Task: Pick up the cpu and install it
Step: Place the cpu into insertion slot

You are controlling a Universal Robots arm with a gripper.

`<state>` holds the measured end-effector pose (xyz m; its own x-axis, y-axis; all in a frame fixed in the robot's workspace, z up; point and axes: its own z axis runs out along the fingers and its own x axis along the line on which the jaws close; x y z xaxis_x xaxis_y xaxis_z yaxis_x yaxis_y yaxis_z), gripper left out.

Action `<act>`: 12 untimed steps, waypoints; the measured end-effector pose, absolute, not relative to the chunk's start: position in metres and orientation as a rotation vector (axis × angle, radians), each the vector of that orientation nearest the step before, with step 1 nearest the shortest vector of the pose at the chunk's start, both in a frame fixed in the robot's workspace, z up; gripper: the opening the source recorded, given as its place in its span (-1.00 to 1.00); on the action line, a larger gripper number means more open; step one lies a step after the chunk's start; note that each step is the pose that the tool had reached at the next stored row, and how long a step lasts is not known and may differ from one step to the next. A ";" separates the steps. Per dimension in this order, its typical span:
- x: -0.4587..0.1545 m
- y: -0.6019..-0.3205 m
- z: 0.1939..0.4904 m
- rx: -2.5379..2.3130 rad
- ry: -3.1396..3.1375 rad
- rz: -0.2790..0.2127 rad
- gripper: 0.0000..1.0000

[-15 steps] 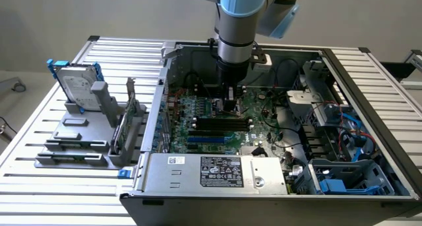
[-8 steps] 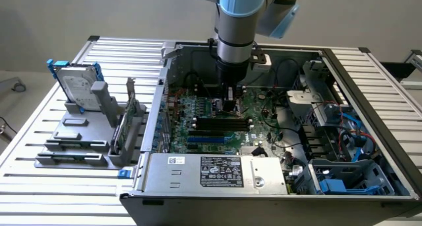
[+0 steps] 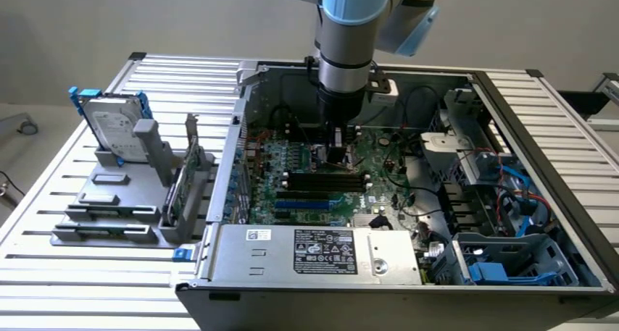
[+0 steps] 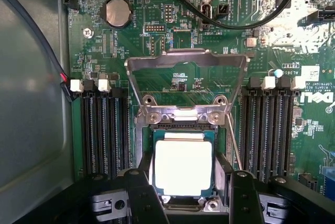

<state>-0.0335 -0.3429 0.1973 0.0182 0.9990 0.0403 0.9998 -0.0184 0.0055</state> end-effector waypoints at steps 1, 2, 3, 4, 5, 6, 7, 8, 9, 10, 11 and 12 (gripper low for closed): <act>-0.034 -0.343 0.197 -2.225 -2.185 -0.048 0.09; -0.033 -0.343 0.197 -2.225 -2.185 -0.048 0.09; -0.034 -0.343 0.197 -2.225 -2.185 -0.048 0.09; -0.034 -0.343 0.197 -2.225 -2.185 -0.048 0.09; -0.033 -0.343 0.196 -2.225 -2.185 -0.048 0.09; -0.033 -0.343 0.196 -2.225 -2.185 -0.049 0.09; -0.033 -0.343 0.196 -2.225 -2.185 -0.049 0.09; -0.033 -0.343 0.196 -2.225 -2.185 -0.048 0.09; -0.033 -0.343 0.196 -2.225 -2.185 -0.048 0.09; -0.033 -0.343 0.196 -2.225 -2.185 -0.048 0.09; -0.033 -0.343 0.196 -2.225 -2.185 -0.048 0.09; -0.033 -0.343 0.196 -2.225 -2.185 -0.048 0.09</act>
<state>-0.0335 -0.3430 0.1956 0.0181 0.9991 0.0377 0.9998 -0.0183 0.0059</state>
